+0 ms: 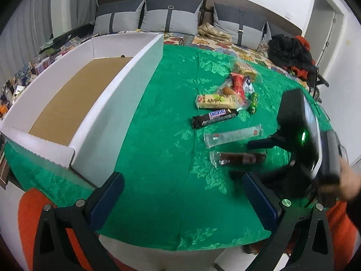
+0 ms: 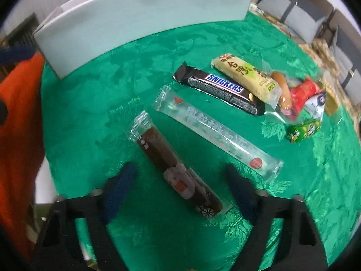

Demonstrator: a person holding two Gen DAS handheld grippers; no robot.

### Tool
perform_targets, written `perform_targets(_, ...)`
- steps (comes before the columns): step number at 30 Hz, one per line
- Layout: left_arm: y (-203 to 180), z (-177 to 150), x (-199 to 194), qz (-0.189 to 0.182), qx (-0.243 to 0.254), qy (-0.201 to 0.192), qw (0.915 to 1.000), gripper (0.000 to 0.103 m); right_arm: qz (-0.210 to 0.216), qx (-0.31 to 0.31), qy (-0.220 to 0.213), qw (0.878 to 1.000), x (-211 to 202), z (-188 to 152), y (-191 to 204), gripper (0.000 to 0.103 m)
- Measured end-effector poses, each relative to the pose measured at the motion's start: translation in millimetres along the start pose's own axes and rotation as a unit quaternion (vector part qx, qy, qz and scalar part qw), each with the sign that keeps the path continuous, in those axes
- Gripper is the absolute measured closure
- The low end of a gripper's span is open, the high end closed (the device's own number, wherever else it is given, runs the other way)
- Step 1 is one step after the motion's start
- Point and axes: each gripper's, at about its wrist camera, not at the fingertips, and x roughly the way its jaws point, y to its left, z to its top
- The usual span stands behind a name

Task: Organize snacks
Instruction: 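Grasp the brown chocolate bar in clear wrap with the right gripper, then grasp the clear wrapped stick with the left gripper while the right gripper holds the chocolate bar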

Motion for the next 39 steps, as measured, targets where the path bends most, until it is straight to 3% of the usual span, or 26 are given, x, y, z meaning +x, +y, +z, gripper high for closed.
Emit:
perform_targets(2,-3,-2,5,0.001,0.004,0.011,0.9999,0.000,0.007,0.021,0.002,1.000,-2,1,-9,0.068)
perform_targets(6,-10,-4,10,-0.011,0.009,0.031,0.9994,0.000,-0.003,0.030,0.003,1.000,-6,-9,-4,0.081)
perform_targets(16,-16,-7,23,-0.001,0.025,0.054,0.9982,0.000,-0.030,0.135,-0.019,0.990,-36,-77,-45,0.082)
perform_targets(21,-30,-1,38,-0.014,0.042,0.068,0.9967,0.000,-0.070,0.264,-0.074,0.959,-53,-125,-94,0.082)
perform_targets(23,-46,7,45,-0.026,0.070,0.067,0.9950,0.000,-0.078,0.295,-0.098,0.947,-56,-139,-100,0.082)
perform_targets(25,-70,21,56,-0.040,0.127,0.066,0.9889,0.000,-0.080,0.309,-0.116,0.940,-57,-144,-100,0.082)
perform_targets(27,-99,34,69,-0.040,0.200,0.065,0.9768,0.000,-0.088,0.318,-0.129,0.935,-56,-146,-97,0.082)
perform_targets(31,-153,49,109,-0.013,0.347,0.056,0.9359,0.000,-0.097,0.317,-0.137,0.933,-58,-146,-96,0.082)
perform_targets(33,-165,51,129,-0.002,0.378,0.064,0.9236,0.000,-0.094,0.322,-0.145,0.931,-58,-152,-97,0.083)
perform_targets(36,-167,54,153,-0.002,0.387,0.086,0.9181,0.000,-0.089,0.334,-0.153,0.926,-61,-159,-97,0.083)
perform_targets(39,-157,63,162,-0.036,0.349,0.112,0.9298,0.000,-0.084,0.335,-0.158,0.925,-62,-162,-98,0.083)
